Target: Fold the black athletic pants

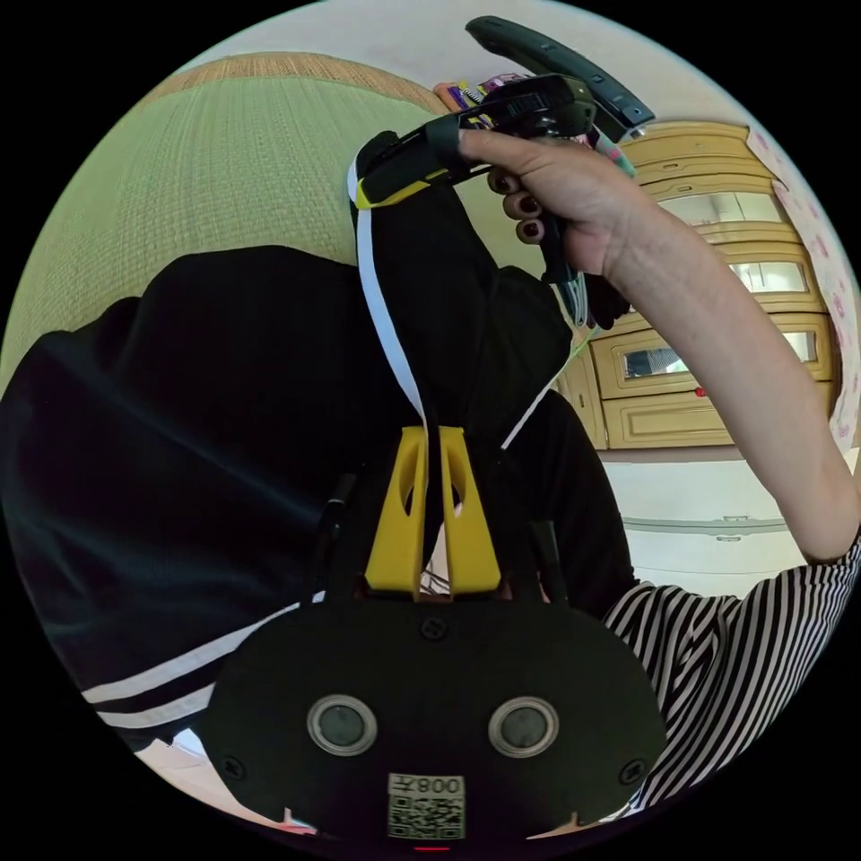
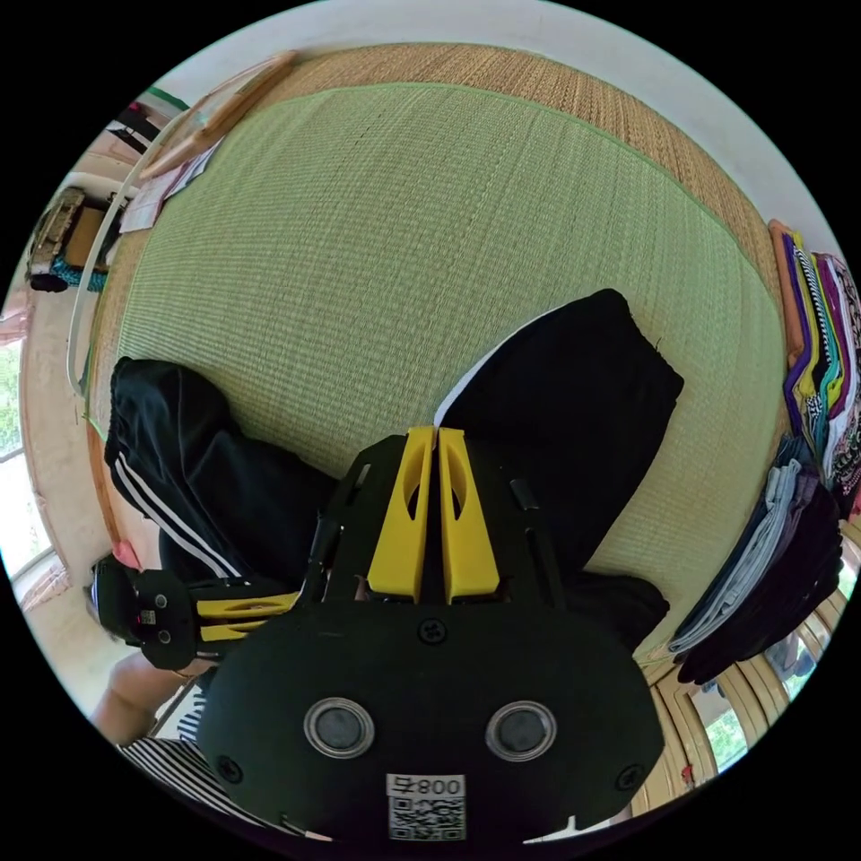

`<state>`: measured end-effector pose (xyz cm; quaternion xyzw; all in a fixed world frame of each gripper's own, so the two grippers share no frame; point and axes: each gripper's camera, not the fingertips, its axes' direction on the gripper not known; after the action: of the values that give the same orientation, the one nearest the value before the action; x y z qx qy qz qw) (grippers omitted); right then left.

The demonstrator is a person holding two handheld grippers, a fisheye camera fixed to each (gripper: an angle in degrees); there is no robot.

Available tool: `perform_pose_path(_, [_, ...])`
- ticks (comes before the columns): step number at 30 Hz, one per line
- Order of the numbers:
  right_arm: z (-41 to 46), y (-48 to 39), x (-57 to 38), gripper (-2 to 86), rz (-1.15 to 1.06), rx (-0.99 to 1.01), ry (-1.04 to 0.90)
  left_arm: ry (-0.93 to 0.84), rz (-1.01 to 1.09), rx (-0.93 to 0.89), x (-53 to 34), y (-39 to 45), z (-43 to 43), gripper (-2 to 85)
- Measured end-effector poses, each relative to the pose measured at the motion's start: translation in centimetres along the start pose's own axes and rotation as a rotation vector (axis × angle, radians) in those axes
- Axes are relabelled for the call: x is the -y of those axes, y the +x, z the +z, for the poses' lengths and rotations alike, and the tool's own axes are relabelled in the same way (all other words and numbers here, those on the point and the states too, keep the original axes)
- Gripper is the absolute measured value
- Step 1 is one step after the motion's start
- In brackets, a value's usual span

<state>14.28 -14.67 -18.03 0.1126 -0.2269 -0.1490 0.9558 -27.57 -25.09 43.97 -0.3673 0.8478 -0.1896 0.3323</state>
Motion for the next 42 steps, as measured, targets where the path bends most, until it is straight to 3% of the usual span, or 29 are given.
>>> perform_pose_path(9, [-7.4,6.5,-11.1,0.5,-0.015,0.08,0.184,-0.01,0.095,0.03,1.7,4.0,2.0,2.2])
perform_pose_path(16, [-10.1,12.2,-24.0,0.5,0.04,0.163,0.318,-0.107,0.206,0.158,3.3,8.1,5.6,2.1])
perform_pose_path(26, [-4.9,19.1,-38.5,0.5,0.216,0.316,0.336,-0.274,0.222,0.244,5.9,10.5,11.9,3.0])
perform_pose_path(42, [0.4,27.9,-49.4,0.6,0.319,0.573,0.351,-0.233,0.203,0.19,9.0,13.1,13.5,6.3])
